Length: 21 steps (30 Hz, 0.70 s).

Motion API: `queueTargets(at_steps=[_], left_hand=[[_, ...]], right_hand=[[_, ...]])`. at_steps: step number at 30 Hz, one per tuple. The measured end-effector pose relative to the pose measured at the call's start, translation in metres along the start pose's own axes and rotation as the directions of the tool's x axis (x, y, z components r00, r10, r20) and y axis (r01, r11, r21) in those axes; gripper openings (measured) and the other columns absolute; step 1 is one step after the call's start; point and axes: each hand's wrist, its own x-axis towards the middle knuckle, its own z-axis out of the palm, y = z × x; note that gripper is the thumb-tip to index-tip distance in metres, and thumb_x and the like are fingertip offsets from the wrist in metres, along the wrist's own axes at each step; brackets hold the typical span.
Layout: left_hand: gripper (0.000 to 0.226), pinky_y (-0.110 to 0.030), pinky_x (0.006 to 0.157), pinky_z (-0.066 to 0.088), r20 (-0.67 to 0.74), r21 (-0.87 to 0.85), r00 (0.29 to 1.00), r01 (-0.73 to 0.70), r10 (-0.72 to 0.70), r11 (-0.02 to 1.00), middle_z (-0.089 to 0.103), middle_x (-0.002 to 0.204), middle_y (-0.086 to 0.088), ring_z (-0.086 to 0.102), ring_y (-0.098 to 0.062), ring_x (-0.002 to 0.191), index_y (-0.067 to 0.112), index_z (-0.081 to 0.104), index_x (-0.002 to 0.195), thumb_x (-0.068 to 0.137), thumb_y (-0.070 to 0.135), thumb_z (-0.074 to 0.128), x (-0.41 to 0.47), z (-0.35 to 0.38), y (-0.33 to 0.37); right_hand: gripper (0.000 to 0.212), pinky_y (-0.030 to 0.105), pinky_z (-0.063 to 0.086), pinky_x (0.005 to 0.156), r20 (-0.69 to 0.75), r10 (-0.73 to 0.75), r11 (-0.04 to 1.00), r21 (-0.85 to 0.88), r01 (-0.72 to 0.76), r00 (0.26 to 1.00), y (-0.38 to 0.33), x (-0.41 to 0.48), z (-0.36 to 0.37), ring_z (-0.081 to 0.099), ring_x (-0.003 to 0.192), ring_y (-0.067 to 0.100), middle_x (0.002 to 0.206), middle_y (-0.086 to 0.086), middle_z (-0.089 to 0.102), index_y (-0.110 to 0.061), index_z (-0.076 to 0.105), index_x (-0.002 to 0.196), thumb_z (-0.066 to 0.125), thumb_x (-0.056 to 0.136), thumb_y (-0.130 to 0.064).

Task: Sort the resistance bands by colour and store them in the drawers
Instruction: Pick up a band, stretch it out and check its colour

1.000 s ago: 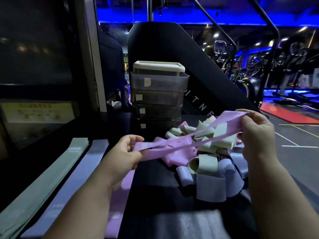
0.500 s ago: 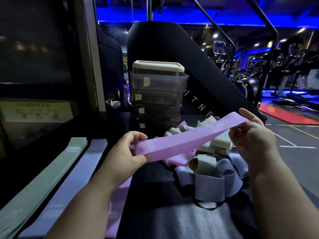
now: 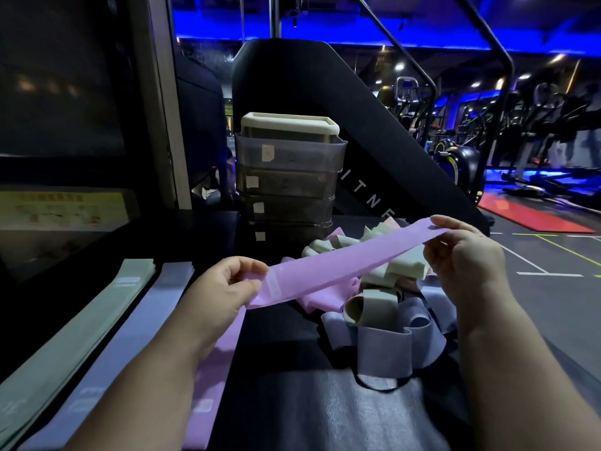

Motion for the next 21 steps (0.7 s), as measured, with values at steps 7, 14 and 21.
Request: queueTargets(at_steps=[7,14,21], left_hand=[[0.041,-0.018,0.077,0.045,-0.021,0.065,1.000,-0.021,0.023,0.998,0.058,0.106,0.013,0.062,-0.012,0.094,0.033,0.058,0.114,0.085,0.005,0.068,-0.001,0.000,0.002],[0.058,-0.010,0.071,0.045,0.088,0.223,0.995,0.034,-0.055,0.974,0.058,0.107,0.014,0.059,-0.005,0.098,0.032,0.053,0.128,0.082,0.001,0.070,-0.005,0.006,0.004],[0.022,-0.022,0.067,0.052,0.124,0.338,0.982,0.090,-0.139,0.937,0.071,0.080,0.003,0.063,-0.009,0.067,0.023,0.068,0.091,0.076,0.009,0.075,-0.008,0.008,0.010]], right_hand=[[0.027,0.020,0.044,0.060,0.015,-0.006,1.000,-0.011,0.006,1.000,-0.003,-0.002,0.000,0.054,0.058,0.012,0.066,-0.003,0.062,-0.014,0.071,0.083,0.045,0.090,-0.015],[0.031,0.015,0.050,0.056,0.026,-0.212,0.940,-0.268,0.212,0.977,0.005,0.004,-0.001,0.055,0.061,0.008,0.079,0.004,0.059,-0.015,0.064,0.100,0.043,0.089,0.005],[0.039,0.027,0.048,0.063,0.005,-0.304,0.914,-0.279,0.294,0.953,0.016,0.009,-0.001,0.053,0.066,0.016,0.074,0.006,0.056,-0.029,0.049,0.088,0.046,0.087,0.009]])
